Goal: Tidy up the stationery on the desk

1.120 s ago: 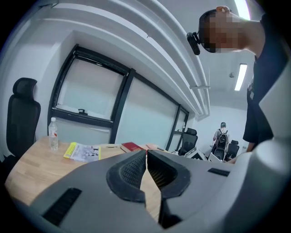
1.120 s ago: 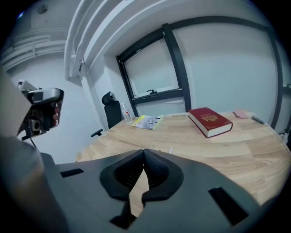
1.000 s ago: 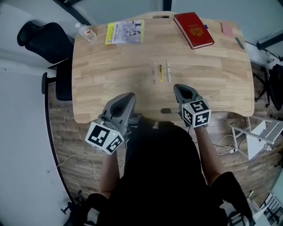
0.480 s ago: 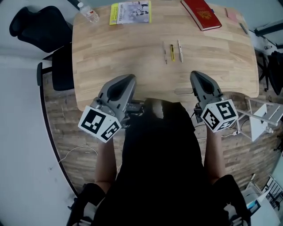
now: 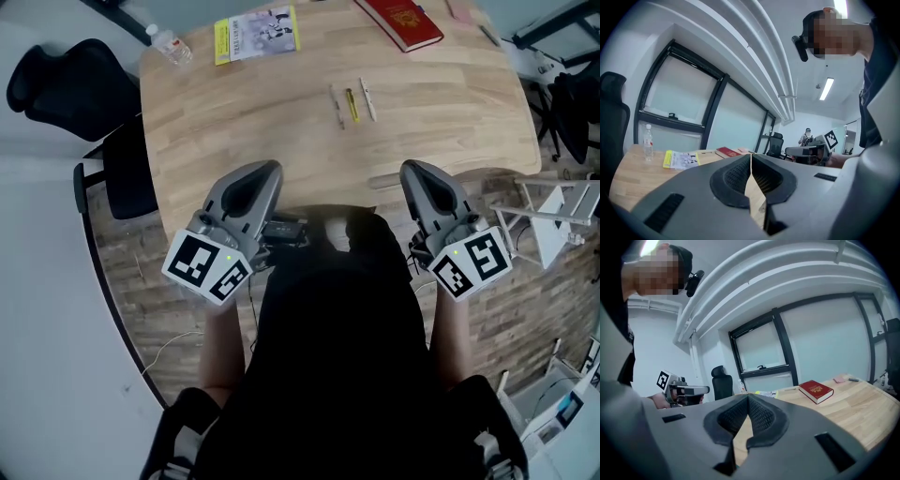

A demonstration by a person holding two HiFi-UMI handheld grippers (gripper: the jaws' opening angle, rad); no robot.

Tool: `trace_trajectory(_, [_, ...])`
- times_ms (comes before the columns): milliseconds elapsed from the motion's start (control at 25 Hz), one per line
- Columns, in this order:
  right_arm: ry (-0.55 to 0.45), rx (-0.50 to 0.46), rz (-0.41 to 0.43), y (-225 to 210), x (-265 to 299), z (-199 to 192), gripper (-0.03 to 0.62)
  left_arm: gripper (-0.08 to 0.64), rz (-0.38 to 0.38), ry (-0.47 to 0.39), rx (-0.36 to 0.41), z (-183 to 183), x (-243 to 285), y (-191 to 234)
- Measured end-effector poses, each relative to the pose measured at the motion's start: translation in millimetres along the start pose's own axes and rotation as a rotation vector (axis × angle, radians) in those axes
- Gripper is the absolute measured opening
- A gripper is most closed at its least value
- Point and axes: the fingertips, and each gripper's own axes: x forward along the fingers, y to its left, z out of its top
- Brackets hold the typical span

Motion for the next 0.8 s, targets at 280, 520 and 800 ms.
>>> trace_trajectory(280, [-0.048,-0.016,-0.034,3,-27,10,0.021,0.038,-0.045,-0.004,0.01,6,9,-14])
trace_trajectory(520, [-0.046,-0.02,-0.055,1,-33,7,0.021,0.039,-0.067,-0.007,0.002,6,13,-22])
trace_trajectory(800, [-0.061,-0.038,-0.056,6,-29,11,0.021,0.039,-0.08,0.003,0.007,4,17,-26])
